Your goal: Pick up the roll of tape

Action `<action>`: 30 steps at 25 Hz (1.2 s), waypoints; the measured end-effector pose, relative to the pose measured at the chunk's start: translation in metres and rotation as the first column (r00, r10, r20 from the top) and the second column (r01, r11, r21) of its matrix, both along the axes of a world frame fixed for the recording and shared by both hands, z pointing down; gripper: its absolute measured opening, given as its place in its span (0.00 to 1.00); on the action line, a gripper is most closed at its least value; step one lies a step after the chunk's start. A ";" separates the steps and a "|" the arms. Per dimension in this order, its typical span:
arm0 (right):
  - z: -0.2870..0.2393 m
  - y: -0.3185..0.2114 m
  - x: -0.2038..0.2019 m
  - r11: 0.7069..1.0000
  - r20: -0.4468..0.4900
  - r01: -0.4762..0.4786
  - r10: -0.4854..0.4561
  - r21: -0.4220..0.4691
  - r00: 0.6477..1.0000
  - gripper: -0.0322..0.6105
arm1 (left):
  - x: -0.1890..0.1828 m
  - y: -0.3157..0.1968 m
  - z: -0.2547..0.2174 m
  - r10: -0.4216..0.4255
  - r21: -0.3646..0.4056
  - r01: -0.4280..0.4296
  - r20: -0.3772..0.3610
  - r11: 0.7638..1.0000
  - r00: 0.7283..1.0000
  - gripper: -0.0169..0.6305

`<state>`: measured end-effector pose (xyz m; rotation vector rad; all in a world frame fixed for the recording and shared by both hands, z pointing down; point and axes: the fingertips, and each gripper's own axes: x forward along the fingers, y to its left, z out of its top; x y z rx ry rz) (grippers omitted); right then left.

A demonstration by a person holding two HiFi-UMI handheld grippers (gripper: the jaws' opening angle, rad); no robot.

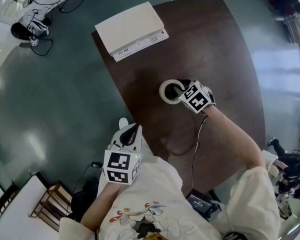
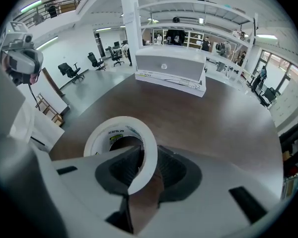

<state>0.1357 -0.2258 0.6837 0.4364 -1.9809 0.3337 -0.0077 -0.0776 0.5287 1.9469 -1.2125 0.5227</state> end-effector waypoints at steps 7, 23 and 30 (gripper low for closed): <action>-0.001 0.000 -0.001 1.000 -0.008 0.003 -0.003 -0.021 1.000 0.21 | 0.002 -0.004 0.005 -0.010 -0.031 0.011 0.003 0.999 1.000 0.03; 0.010 -0.003 -0.004 0.998 -0.111 0.060 -0.062 -0.017 0.992 0.19 | 0.016 -0.023 0.033 -0.003 -0.085 0.004 0.009 0.996 1.000 0.03; 0.008 -0.002 -0.003 0.998 -0.136 0.059 -0.059 -0.008 0.989 0.19 | 0.010 -0.022 0.029 -0.016 -0.079 0.016 0.009 0.997 1.000 0.03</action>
